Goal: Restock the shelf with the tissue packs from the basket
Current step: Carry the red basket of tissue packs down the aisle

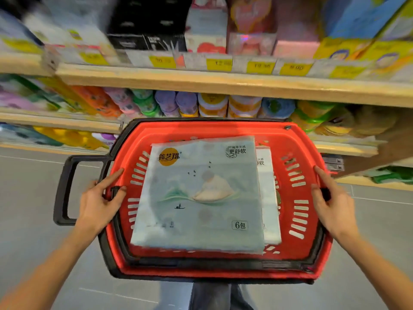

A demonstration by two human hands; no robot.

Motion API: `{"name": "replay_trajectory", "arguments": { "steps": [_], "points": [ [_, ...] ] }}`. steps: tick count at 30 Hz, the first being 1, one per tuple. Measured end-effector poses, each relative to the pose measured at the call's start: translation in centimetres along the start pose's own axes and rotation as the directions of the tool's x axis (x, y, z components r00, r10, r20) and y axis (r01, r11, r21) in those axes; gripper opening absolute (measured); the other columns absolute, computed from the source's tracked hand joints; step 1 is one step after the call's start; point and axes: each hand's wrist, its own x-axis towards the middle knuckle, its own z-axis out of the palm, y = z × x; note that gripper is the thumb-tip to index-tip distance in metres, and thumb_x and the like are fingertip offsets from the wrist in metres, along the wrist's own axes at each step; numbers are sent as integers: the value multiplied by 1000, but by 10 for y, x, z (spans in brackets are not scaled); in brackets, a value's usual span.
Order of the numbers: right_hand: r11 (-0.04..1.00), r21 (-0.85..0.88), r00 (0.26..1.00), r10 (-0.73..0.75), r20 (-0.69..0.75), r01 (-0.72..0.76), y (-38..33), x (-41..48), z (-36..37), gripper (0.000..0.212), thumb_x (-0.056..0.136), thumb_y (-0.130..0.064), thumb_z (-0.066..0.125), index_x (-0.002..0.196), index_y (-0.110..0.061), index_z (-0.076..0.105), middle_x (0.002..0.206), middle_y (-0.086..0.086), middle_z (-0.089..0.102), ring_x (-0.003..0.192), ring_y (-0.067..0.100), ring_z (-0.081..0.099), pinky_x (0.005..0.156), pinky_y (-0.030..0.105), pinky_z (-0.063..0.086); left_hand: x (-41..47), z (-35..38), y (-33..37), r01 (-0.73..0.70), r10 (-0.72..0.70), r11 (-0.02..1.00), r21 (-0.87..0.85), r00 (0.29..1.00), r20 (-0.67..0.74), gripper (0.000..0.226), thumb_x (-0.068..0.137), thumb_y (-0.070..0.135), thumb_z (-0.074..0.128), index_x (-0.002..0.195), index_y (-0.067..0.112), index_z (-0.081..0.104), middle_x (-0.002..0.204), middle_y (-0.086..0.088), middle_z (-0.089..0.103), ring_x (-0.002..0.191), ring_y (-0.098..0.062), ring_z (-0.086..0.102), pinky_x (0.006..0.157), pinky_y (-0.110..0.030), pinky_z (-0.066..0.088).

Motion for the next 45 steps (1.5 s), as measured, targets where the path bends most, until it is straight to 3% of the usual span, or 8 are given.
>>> {"name": "replay_trajectory", "arguments": {
  "steps": [6, 12, 19, 25, 31, 36, 38, 45],
  "points": [
    [987, 54, 988, -150, -47, 153, -90, -47, -96, 39, 92, -23, 47, 131, -21, 47, 120, 14, 62, 95, 30, 62, 80, 42, 52, -60, -130, 48, -13, 10, 1000, -27, 994, -105, 46, 83, 21, 65, 126, 31, 54, 105, -22, 59, 83, -27, 60, 85, -39, 46],
    [947, 53, 949, -315, -22, 316, -170, -86, -169, 40, 91, -15, 50, 130, -19, 49, 121, 10, 62, 85, 22, 59, 71, 32, 42, -130, -236, 56, -7, -1, 999, -40, 978, -208, 43, 82, 25, 65, 124, 33, 57, 111, -18, 64, 90, -32, 63, 82, -42, 50],
    [877, 61, 876, -480, 51, 477, -261, -109, -190, 42, 88, -13, 54, 129, -15, 51, 128, 12, 58, 109, 30, 59, 88, 37, 43, -202, -329, 47, 51, -60, 998, -35, 933, -356, 37, 83, 22, 65, 120, 25, 61, 93, -23, 68, 64, -23, 48, 62, -35, 38],
    [812, 72, 801, -584, 132, 580, -340, -125, -167, 43, 86, -11, 55, 128, -15, 53, 116, 15, 65, 89, 32, 64, 67, 27, 37, -254, -383, 17, 165, -158, 986, -26, 873, -461, 34, 84, 21, 64, 118, 20, 63, 95, -31, 67, 58, -21, 40, 61, -34, 31],
    [737, 119, 702, -671, 237, 665, -430, -132, -112, 43, 84, -18, 57, 127, -21, 54, 109, 17, 68, 95, 28, 64, 82, 38, 46, -289, -425, -47, 288, -285, 954, -79, 801, -526, 33, 83, 24, 65, 116, 21, 64, 91, -17, 69, 74, -28, 58, 65, -35, 37],
    [666, 178, 603, -738, 303, 725, -503, -155, -60, 45, 86, -20, 56, 130, -21, 51, 107, 7, 67, 70, 15, 60, 61, 32, 43, -303, -468, -100, 379, -376, 918, -119, 730, -571, 32, 82, 25, 66, 114, 23, 66, 82, -19, 67, 71, -29, 57, 63, -36, 37],
    [632, 205, 563, -766, 310, 747, -531, -166, -38, 45, 87, -20, 55, 132, -21, 49, 119, 7, 63, 75, 14, 58, 59, 32, 40, -306, -485, -124, 413, -405, 901, -129, 701, -587, 33, 81, 27, 67, 113, 24, 67, 81, -16, 66, 72, -28, 57, 66, -37, 40],
    [572, 286, 472, -809, 351, 768, -629, -201, 33, 45, 85, -21, 56, 129, -23, 52, 124, 7, 61, 104, 25, 61, 87, 40, 48, -325, -534, -190, 459, -475, 864, -207, 605, -639, 35, 82, 26, 66, 117, 24, 64, 103, -15, 68, 92, -30, 61, 77, -37, 42]
  ]
}}
